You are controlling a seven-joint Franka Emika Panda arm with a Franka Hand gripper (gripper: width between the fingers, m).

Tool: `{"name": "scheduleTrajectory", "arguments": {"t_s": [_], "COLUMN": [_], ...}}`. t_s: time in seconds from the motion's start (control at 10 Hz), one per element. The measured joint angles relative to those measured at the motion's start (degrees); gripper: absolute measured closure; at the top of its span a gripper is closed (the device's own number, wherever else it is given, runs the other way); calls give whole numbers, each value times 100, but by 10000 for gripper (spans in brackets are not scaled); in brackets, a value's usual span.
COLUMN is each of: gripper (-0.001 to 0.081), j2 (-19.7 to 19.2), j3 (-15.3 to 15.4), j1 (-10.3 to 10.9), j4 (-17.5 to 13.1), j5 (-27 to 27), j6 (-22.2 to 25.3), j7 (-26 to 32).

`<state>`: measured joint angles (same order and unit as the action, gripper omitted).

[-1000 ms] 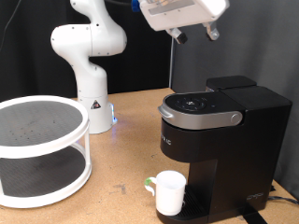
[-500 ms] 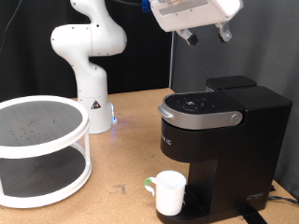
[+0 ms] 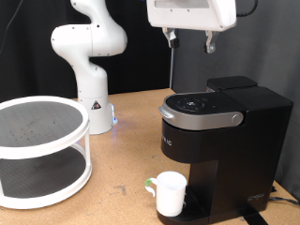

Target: Make a cup of coffee with the keurig machine

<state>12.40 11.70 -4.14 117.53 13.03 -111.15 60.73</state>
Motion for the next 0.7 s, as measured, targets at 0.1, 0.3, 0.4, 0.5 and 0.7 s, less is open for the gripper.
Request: {"name": "scheduleTrajectory", "arguments": {"t_s": [0.1, 0.3, 0.4, 0.5, 0.7], "gripper": [-2, -2, -2, -2, -2], "j2": [21, 136, 106, 51, -90], "j3": [31, 31, 38, 64, 117], "j1": [-6, -19, -19, -19, -17], "j4": [58, 212, 192, 169, 111], "j5": [-137, -147, -209, -266, -273], "j6": [-443, -633, -525, -483, -474], "j7": [-170, -220, -309, -519, -814]}}
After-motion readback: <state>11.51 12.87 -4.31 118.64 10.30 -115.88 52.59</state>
